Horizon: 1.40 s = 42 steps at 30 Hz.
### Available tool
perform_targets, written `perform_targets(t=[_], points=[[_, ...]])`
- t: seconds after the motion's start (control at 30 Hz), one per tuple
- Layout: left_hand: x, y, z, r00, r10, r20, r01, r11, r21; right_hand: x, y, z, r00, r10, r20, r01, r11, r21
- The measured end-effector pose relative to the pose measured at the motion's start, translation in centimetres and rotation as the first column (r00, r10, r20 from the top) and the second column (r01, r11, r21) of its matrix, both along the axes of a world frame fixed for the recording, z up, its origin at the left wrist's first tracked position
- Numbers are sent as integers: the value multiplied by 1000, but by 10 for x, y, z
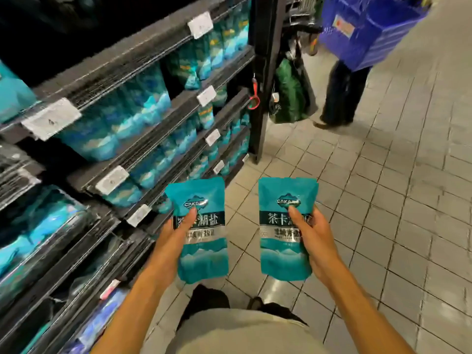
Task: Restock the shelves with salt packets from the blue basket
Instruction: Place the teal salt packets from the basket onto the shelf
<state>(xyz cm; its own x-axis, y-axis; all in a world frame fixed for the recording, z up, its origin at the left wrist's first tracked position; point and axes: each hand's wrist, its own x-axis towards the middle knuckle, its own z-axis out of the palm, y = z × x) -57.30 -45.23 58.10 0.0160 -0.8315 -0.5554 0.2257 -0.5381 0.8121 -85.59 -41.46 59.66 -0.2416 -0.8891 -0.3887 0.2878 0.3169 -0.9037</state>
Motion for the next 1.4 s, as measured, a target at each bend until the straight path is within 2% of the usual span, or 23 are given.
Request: perform_targets(t=[0.17, 0.33, 0.47, 0.57, 0.87, 1.0, 1.13, 1.27, 1.4], points=[[-57, -66, 10, 993, -118, 8, 118, 993, -21, -46, -41, 3, 997, -77, -1, 77, 997, -15], [-102, -143, 14, 988, -146, 56, 150, 986, -74, -75, -105, 2, 994, -104, 19, 105, 994, -15], [-130, -222, 13, 989, -126, 75, 134, 986, -104, -97, -174, 7, 994, -102, -29, 102, 995, -24], [-149, -282, 14, 990, -140, 27, 142, 980, -140, -111, -231, 17, 992, -119, -31, 117, 992, -43], [-187, -425, 60, 995, -94, -13, 90, 976, -196, -140, -394, 52, 994, -93, -53, 86, 989, -123], [-188, -467, 90, 1000, -25, -5, 23, 962, -272, -142, -460, 73, 998, 0, -56, -11, 980, -201], [-184, -501, 124, 994, 110, 0, -102, 926, -365, -139, -535, 98, 991, 132, -18, -131, 939, -318], [-178, -527, 166, 963, 270, 17, -225, 834, -504, -127, -617, 129, 956, 292, -28, -272, 850, -451], [-169, -550, 206, 896, 445, 5, -350, 713, -608, -97, -690, 167, 893, 445, -59, -400, 729, -556]])
